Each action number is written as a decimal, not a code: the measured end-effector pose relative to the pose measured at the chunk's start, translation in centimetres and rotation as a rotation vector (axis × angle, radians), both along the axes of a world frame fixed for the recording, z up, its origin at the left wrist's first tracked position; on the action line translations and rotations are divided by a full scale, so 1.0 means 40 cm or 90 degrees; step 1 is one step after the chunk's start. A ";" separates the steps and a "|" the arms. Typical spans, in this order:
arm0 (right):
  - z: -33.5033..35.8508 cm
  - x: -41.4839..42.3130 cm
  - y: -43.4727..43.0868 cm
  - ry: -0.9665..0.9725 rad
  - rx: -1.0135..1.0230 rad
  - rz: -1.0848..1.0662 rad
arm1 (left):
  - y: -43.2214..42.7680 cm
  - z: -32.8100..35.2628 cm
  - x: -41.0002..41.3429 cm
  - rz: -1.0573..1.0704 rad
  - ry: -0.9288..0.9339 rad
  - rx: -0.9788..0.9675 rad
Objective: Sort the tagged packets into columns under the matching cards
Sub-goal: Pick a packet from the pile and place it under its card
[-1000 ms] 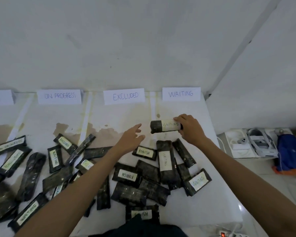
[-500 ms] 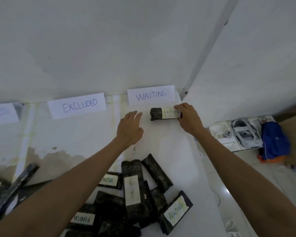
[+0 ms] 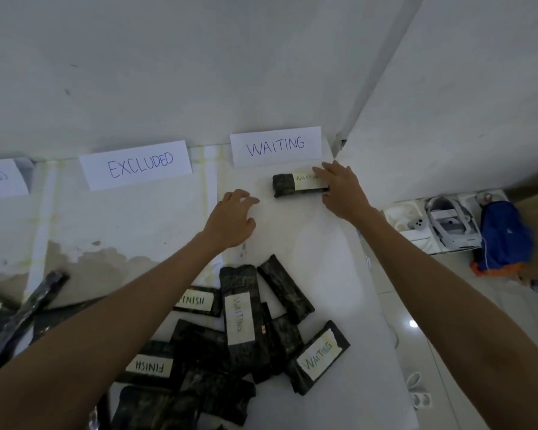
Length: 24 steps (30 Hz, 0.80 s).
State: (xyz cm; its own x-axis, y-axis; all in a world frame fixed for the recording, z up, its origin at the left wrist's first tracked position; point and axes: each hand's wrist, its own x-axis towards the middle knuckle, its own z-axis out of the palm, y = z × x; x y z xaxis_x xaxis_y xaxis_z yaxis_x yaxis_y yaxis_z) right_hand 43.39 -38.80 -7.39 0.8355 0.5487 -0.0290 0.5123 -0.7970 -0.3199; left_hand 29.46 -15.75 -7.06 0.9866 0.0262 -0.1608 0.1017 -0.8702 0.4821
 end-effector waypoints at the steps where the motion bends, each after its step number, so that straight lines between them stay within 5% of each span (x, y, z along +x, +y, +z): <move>1: 0.012 -0.025 0.006 -0.003 0.014 -0.006 | 0.001 0.005 -0.025 -0.012 0.012 -0.028; 10: 0.100 -0.454 0.111 0.219 0.138 -0.074 | -0.020 0.034 -0.323 0.045 0.049 -0.112; 13: 0.112 -0.618 0.153 0.303 0.056 -0.107 | -0.018 0.038 -0.386 0.060 0.082 -0.121; 18: 0.108 -0.758 0.207 0.211 -0.174 -0.108 | 0.002 0.050 -0.416 0.053 0.113 -0.132; 24: 0.118 -0.762 0.205 0.217 -0.167 -0.120 | 0.019 0.070 -0.432 0.050 0.104 -0.163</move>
